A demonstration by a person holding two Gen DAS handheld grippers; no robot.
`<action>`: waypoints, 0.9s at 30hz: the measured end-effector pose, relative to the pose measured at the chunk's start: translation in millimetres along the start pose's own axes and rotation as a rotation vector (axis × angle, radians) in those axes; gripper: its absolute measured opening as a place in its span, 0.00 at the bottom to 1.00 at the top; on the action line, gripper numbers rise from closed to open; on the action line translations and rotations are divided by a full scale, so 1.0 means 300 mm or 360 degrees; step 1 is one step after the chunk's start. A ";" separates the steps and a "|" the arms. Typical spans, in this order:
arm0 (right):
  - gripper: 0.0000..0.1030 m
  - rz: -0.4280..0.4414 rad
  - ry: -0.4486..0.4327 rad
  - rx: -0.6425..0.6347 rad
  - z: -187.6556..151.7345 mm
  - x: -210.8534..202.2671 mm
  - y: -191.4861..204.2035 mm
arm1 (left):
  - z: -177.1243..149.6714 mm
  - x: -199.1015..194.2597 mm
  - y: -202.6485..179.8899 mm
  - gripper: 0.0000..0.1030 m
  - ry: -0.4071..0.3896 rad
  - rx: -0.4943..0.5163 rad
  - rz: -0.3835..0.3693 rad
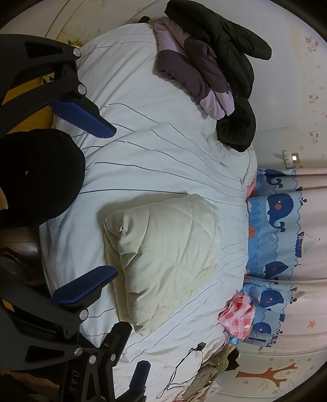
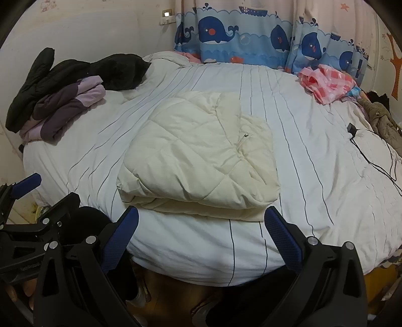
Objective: Fold large clothes
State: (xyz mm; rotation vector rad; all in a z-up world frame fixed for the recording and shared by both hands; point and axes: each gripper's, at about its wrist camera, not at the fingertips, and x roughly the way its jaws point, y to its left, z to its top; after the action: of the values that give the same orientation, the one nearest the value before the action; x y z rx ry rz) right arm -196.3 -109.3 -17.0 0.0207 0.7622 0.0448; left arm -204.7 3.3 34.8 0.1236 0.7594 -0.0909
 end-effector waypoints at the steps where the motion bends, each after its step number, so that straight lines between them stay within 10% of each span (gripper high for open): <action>1: 0.94 -0.0003 -0.0002 -0.0001 0.001 -0.001 0.000 | 0.000 0.000 0.000 0.94 0.0000 -0.0001 0.0000; 27: 0.94 0.0021 0.0004 0.0036 -0.006 0.007 -0.016 | 0.014 -0.017 0.002 0.94 -0.0043 0.0002 0.0072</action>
State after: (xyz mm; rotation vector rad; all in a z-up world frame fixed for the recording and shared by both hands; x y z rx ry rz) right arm -196.0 -114.0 -19.8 0.0472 0.7648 0.0487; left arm -205.4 3.3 41.4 0.1403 0.7294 -0.0501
